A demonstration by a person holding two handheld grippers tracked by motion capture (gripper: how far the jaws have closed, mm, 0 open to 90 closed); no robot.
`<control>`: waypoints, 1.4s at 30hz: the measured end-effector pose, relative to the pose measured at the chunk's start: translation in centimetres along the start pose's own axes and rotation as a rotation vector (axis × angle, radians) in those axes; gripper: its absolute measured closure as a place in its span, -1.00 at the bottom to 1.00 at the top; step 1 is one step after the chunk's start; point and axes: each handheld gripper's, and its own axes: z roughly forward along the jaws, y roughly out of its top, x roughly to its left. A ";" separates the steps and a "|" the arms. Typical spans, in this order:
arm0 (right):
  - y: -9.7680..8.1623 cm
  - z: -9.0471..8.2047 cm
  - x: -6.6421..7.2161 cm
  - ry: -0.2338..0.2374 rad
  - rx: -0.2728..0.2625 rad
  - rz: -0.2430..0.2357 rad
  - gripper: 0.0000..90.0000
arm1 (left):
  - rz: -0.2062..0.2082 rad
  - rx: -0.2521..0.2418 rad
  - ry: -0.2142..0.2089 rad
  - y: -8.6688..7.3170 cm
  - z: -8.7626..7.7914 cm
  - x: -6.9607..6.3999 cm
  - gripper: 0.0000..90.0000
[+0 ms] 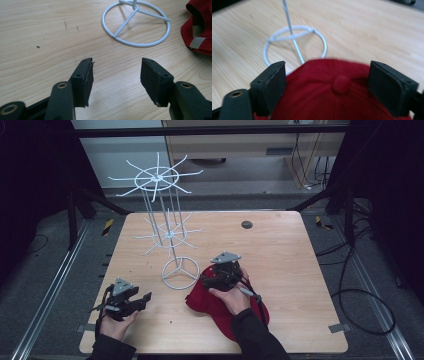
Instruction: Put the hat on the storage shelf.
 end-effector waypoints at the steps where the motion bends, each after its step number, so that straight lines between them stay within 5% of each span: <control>1: -0.2 0.3 0.0 -0.004 0.023 -0.010 -0.47 | -0.001 0.003 0.001 0.0 0.0 0.0 -0.02; 3: -0.9 0.8 0.1 -0.026 0.109 -0.037 -0.08 | 0.004 0.007 0.005 -0.1 0.0 0.1 0.01; 5: -1.1 1.0 0.1 -0.035 0.138 -0.044 0.08 | 0.006 0.005 0.004 -0.1 0.0 0.1 0.01; 8: -1.8 1.3 -0.2 -0.037 0.199 -0.045 0.79 | 0.008 0.006 0.004 -0.1 0.0 0.1 0.03; 12: -2.2 0.9 -0.8 -0.027 0.208 -0.019 0.94 | 0.008 0.013 0.005 -0.2 0.1 0.2 0.04; 18: -2.8 -1.6 -1.4 -0.010 0.198 -0.042 0.95 | 0.005 0.006 0.004 -0.2 0.0 0.1 0.06; 24: -5.2 -4.3 -2.3 0.037 0.213 -0.036 0.86 | 0.004 0.009 0.000 -0.2 0.1 0.0 0.06; 26: -5.7 -4.6 -2.6 0.057 0.216 -0.018 0.66 | 0.005 0.009 -0.003 -0.2 0.1 0.0 0.05; 27: -5.6 -4.9 -2.7 0.061 0.162 -0.012 0.36 | 0.005 0.010 -0.004 -0.2 0.1 0.0 0.05; 28: -5.6 -4.9 -2.7 0.061 0.162 -0.012 0.36 | 0.005 0.012 -0.004 -0.2 0.2 0.0 0.05; 30: -5.4 -4.7 -2.7 0.013 0.098 -0.029 -0.05 | 0.006 0.013 -0.005 -0.2 0.2 0.0 0.05; 33: -5.4 -3.7 -2.9 -0.021 0.109 -0.048 -0.28 | 0.003 0.008 -0.008 -0.2 0.1 0.0 0.05; 38: -6.4 -1.9 -3.4 0.006 0.181 -0.031 -0.23 | 0.005 0.016 -0.010 -0.3 0.2 0.0 0.05; 42: -6.7 -1.2 -3.3 0.019 0.240 -0.029 0.07 | 0.010 0.018 -0.012 -0.3 0.3 -0.1 0.05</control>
